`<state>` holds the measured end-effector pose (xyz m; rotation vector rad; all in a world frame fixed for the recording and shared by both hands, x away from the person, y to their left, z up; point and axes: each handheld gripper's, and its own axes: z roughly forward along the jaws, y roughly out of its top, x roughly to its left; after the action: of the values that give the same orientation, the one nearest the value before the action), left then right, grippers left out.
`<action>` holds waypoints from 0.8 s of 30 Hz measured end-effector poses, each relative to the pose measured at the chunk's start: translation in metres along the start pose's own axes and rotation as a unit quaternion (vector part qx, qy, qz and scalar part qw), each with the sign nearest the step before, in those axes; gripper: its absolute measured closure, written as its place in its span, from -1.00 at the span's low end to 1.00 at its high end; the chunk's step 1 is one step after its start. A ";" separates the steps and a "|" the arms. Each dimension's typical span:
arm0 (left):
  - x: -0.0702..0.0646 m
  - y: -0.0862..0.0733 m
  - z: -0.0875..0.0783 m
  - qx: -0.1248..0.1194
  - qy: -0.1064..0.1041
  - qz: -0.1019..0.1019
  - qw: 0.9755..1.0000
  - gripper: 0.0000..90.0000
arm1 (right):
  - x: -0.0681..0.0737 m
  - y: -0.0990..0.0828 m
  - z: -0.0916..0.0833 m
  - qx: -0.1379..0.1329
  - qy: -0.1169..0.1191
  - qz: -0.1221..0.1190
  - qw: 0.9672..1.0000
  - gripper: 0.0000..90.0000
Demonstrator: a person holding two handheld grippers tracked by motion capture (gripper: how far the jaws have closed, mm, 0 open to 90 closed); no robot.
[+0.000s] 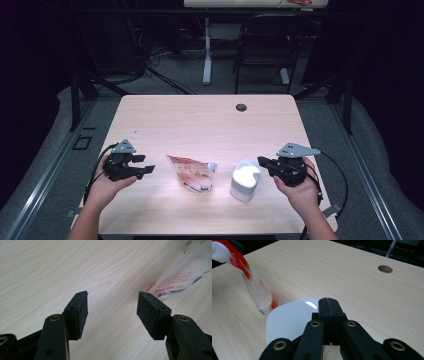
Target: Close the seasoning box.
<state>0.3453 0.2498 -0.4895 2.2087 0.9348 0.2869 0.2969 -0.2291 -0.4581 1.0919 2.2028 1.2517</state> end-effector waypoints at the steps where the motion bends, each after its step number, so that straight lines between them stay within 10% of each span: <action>1: 0.000 0.000 0.000 -0.001 0.000 0.000 1.000 -0.05 | -0.001 -0.002 0.000 0.003 -0.004 0.000 1.000 1.00; 24: 0.000 -0.001 0.001 0.005 0.002 0.000 1.000 -0.05 | -0.026 -0.053 -0.002 -0.009 -0.059 0.072 0.996 0.86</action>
<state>0.3456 0.2496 -0.4909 2.2175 0.9401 0.2888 0.2886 -0.2663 -0.5033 1.3030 2.0540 1.2288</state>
